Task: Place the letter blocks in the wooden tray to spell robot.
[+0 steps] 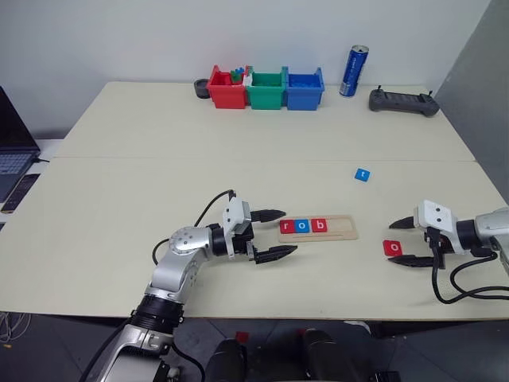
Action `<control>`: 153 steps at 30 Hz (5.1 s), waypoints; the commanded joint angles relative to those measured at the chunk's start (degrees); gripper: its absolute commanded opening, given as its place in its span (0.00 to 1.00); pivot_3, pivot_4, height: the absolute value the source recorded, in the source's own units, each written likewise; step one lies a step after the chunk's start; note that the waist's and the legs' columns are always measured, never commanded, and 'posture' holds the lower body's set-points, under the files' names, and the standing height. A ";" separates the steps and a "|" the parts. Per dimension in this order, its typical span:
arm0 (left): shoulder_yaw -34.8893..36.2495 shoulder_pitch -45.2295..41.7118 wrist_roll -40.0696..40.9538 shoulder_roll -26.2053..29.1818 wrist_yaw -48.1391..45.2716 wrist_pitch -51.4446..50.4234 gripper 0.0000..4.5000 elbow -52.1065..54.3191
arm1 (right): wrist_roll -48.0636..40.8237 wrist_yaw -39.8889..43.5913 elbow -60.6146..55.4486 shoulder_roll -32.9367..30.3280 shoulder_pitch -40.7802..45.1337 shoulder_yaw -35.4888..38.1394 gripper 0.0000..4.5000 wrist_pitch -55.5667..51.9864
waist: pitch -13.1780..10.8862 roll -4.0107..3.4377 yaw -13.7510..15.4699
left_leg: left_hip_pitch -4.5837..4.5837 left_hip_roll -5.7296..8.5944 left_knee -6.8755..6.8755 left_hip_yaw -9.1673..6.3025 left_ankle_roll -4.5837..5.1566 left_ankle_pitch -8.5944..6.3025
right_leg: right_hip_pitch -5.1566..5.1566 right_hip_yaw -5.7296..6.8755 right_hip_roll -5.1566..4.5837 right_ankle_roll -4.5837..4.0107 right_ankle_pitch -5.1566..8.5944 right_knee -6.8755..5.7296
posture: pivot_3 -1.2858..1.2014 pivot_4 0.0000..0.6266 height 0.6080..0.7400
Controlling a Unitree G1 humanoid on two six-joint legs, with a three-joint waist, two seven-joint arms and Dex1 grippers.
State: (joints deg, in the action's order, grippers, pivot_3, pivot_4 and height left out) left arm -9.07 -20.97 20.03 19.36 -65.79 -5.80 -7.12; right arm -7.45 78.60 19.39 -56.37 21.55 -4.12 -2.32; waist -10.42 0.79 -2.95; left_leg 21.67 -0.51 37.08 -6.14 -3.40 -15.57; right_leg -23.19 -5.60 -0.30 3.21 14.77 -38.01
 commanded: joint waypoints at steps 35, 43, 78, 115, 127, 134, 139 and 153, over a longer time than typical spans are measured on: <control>0.97 0.46 0.95 1.55 1.27 -1.13 1.00 4.36 | 4.80 -0.76 4.82 14.90 18.87 -8.16 0.32 1.51 | 0.00 -0.01 -0.17 | 0.03 0.00 0.02 -0.06 -0.01 0.00 | -0.03 0.06 -0.03 -0.02 -0.01 -0.05 | 0.52 0.24 1.00; 1.24 0.70 1.03 2.02 2.03 -1.42 1.00 5.01 | 6.53 0.09 10.95 16.95 21.81 -10.02 0.32 5.41 | 0.01 -0.01 -0.30 | 0.01 -0.01 0.01 -0.06 -0.01 0.00 | -0.03 0.07 -0.02 -0.03 -0.02 -0.07 | 0.52 0.24 1.00; 0.81 0.65 1.01 2.19 2.00 -1.13 1.00 5.28 | 4.52 -2.14 10.73 16.63 23.59 -4.28 0.99 1.02 | 0.01 -0.02 -0.29 | 0.01 -0.01 0.01 -0.07 -0.01 0.00 | -0.03 0.07 -0.02 -0.05 -0.03 -0.08 | 0.52 0.24 1.00; 0.76 -0.15 0.76 1.89 1.74 -1.37 1.00 4.79 | 8.60 -7.89 12.76 20.51 21.03 -6.89 0.07 8.33 | 0.01 -0.02 -0.33 | 0.01 -0.02 0.01 -0.06 -0.01 0.00 | -0.04 0.07 -0.01 -0.05 -0.03 -0.08 | 0.52 0.24 1.00; 0.91 -0.65 0.78 2.21 1.37 -1.57 1.00 4.51 | 8.70 -8.21 11.46 20.20 20.33 -7.23 0.01 8.40 | 0.01 -0.02 -0.34 | 0.01 -0.02 0.01 -0.06 0.00 0.00 | -0.04 0.06 -0.01 -0.05 -0.03 -0.08 | 0.52 0.24 1.00; 0.91 -0.82 0.71 2.05 1.58 -1.49 1.00 4.39 | 8.53 -6.64 7.47 19.38 18.27 -7.74 0.01 7.82 | 0.01 -0.02 -0.31 | 0.02 -0.02 -0.01 -0.08 0.00 0.00 | -0.04 0.08 -0.02 -0.05 -0.03 -0.06 | 0.52 0.24 1.00; 0.81 -0.92 0.64 1.91 1.61 -1.42 1.00 4.17 | 8.08 -5.60 4.56 18.55 16.76 -7.54 0.01 6.76 | 0.01 -0.02 -0.34 | 0.02 -0.01 0.01 -0.06 0.00 0.00 | -0.04 0.06 -0.01 -0.04 -0.03 -0.08 | 0.52 0.24 1.00; 0.47 -1.64 0.47 1.21 1.28 -0.64 1.00 2.84 | 2.38 -9.74 1.88 12.60 15.97 1.40 0.21 -5.28 | 0.01 -0.02 -0.22 | 0.04 0.00 0.00 -0.07 0.00 0.00 | -0.04 0.07 -0.02 -0.04 -0.03 -0.05 | 0.52 0.24 1.00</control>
State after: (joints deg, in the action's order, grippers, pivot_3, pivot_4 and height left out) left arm -8.58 -21.99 20.13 20.93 -64.38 -7.29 -4.99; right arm -2.73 69.87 23.55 -42.90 37.82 -5.50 -5.19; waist -10.41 0.77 -3.17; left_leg 21.70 -0.51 37.08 -6.22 -3.40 -15.57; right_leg -23.23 -5.52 -0.31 3.16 14.74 -38.08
